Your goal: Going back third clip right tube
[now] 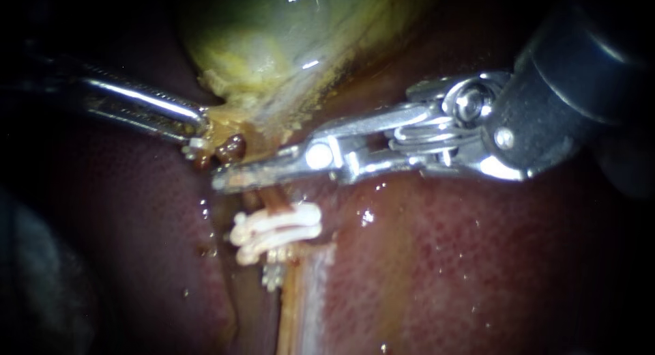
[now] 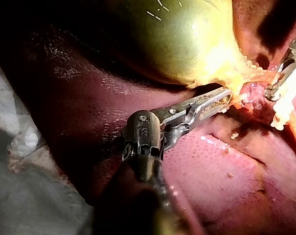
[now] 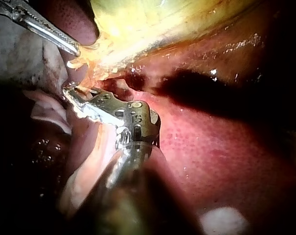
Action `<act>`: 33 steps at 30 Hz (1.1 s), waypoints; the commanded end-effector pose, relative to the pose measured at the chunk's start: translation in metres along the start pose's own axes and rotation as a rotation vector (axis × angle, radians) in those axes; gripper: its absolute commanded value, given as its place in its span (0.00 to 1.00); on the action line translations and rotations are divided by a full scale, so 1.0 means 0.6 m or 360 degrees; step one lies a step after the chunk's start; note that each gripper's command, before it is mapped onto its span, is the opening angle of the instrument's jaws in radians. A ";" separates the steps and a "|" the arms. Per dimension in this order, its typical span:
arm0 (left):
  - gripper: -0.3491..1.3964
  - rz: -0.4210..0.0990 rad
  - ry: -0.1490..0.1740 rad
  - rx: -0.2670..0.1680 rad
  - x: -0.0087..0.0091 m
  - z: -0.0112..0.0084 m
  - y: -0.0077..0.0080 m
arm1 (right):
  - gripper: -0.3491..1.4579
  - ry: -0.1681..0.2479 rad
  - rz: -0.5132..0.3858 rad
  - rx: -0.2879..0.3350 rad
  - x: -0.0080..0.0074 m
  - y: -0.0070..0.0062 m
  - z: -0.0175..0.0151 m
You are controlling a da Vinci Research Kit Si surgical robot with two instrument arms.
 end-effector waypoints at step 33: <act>0.00 0.0001 -0.0002 -0.0001 -0.0001 -0.0003 0.0001 | 0.47 0.0016 -0.1106 -0.0030 -0.0135 0.0124 -0.0093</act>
